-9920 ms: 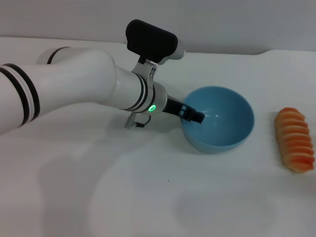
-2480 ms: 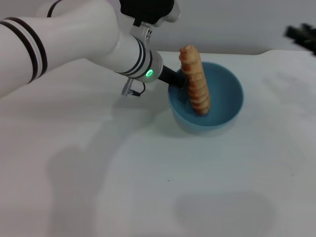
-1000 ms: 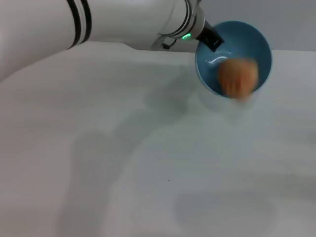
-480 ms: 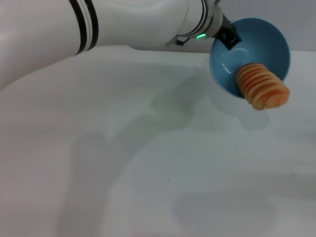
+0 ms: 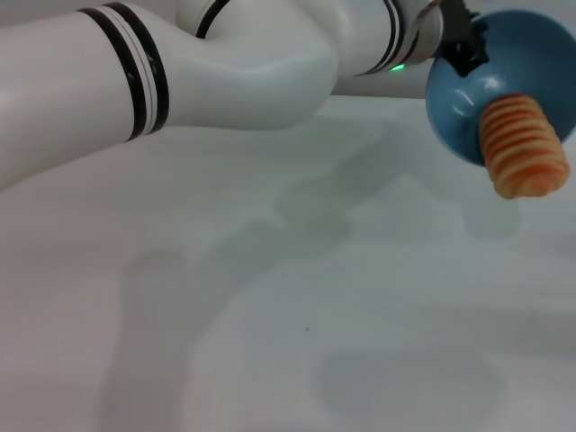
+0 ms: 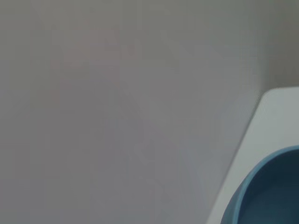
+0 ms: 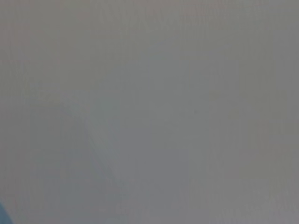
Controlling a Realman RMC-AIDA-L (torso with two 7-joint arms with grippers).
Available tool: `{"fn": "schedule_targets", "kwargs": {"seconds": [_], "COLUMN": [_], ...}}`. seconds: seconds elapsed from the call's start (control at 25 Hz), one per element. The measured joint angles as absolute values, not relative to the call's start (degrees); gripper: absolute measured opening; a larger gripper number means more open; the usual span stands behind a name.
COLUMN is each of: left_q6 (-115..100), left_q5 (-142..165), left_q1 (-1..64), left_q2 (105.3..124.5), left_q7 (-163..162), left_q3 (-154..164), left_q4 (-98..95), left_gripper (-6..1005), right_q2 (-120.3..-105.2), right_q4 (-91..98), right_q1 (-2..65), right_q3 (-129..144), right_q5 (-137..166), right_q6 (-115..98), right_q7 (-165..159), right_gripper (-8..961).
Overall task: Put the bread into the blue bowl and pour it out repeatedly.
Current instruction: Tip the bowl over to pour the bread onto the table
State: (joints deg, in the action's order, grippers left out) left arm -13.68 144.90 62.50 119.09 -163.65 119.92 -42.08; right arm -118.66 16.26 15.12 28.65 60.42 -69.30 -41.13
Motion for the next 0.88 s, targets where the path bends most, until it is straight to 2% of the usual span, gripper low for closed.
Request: {"fn": "schedule_targets", "kwargs": {"seconds": [0.6, 0.88], "left_q6": [5.45, 1.94], "left_q5": [145.98, 145.97], "left_q1": [58.71, 58.65], "left_q2": [119.01, 119.09], "left_q7": [-159.34, -149.51], "left_q3": [124.25, 125.30], "left_q4": [-39.88, -40.49], "left_gripper": [-1, -2], "right_q2": [-118.62, -118.57], "right_q4": [16.25, 16.26], "right_q1": [17.04, 17.88], "right_q3": [28.65, 28.65], "right_q5": [60.37, 60.38], "right_q6": [-67.31, -66.43], "right_q7": [-41.12, -41.12], "right_gripper": [554, 554]}}
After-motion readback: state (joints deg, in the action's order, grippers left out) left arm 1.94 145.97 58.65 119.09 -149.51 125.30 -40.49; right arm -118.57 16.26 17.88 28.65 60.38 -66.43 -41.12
